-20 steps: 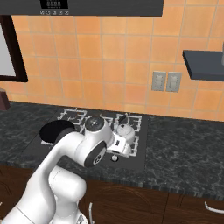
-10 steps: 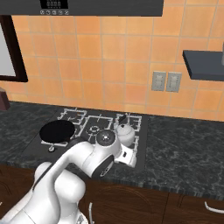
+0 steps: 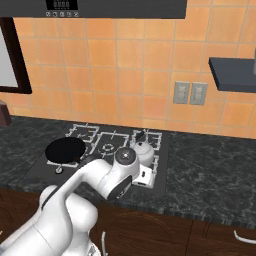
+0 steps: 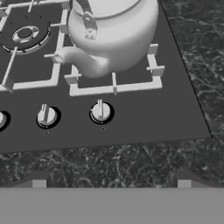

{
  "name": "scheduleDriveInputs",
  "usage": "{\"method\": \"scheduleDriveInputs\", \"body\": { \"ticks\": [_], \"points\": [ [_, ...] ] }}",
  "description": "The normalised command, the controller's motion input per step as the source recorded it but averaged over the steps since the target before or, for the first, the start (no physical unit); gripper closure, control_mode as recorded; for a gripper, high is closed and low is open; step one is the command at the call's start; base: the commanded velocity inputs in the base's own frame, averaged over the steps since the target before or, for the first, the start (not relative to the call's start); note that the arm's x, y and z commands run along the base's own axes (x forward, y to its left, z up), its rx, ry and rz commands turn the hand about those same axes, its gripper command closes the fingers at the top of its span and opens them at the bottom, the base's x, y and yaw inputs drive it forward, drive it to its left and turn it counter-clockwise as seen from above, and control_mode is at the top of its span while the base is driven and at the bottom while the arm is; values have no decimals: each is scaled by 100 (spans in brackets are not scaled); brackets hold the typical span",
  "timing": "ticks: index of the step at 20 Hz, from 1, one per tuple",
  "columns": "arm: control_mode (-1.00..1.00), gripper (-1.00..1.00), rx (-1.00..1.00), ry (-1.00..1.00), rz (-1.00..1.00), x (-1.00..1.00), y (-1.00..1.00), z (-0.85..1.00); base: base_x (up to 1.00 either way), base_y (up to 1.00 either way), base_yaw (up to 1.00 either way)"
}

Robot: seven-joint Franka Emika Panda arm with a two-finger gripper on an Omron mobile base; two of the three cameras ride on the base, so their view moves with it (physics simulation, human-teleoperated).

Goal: Pick the kettle from the counter and place it on a stove burner. Then turn the burner on.

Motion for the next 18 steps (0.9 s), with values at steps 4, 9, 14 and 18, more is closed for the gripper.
{"method": "scheduleDriveInputs", "body": {
  "ticks": [4,9,14,18],
  "points": [
    [-100,-100,0,7,15,31,12,-19,0,0,0],
    [-100,-100,0,0,7,32,3,-33,0,0,0],
    [-100,-100,0,0,1,34,0,-34,0,0,0],
    [-100,-100,0,2,0,22,-1,-24,0,0,0]
  ]
}}
